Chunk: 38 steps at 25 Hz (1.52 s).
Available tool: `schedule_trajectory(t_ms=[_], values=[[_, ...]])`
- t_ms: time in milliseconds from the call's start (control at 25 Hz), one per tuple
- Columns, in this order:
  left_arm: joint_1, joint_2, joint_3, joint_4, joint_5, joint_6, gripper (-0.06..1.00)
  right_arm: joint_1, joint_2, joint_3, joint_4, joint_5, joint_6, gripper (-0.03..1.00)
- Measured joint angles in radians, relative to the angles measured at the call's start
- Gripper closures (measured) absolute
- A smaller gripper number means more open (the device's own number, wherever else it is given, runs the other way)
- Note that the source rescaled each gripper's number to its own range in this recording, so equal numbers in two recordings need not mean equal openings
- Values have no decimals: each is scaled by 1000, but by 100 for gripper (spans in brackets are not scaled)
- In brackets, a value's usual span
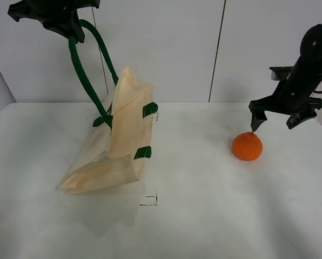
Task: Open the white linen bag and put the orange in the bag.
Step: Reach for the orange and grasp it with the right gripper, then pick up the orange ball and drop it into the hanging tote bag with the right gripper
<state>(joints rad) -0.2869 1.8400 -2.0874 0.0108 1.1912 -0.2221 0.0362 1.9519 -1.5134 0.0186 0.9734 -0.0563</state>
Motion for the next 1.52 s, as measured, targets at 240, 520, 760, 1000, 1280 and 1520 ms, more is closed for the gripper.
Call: schedule_trajectory(t_ms=[240,520,760,1000,1280,1520], values=[[0,0,0,0,0,2,94,43,132,-39,4,-11,2,-3],[0,0,0,0,0,2,94,44,197,-39,-19,-83,9,-3],[0,0,0,0,0,2,94,44,227,-41,-8,-113,8,-3],[0,0,0,0,0,2,94,44,244,-41,21,-133,-8,36],[0,0,0,0,0,9,94,44,188,-46,49,-111,-8,96],[0,0,0,0,0,10,94,43,54,-141,198,-45,-40,96]])
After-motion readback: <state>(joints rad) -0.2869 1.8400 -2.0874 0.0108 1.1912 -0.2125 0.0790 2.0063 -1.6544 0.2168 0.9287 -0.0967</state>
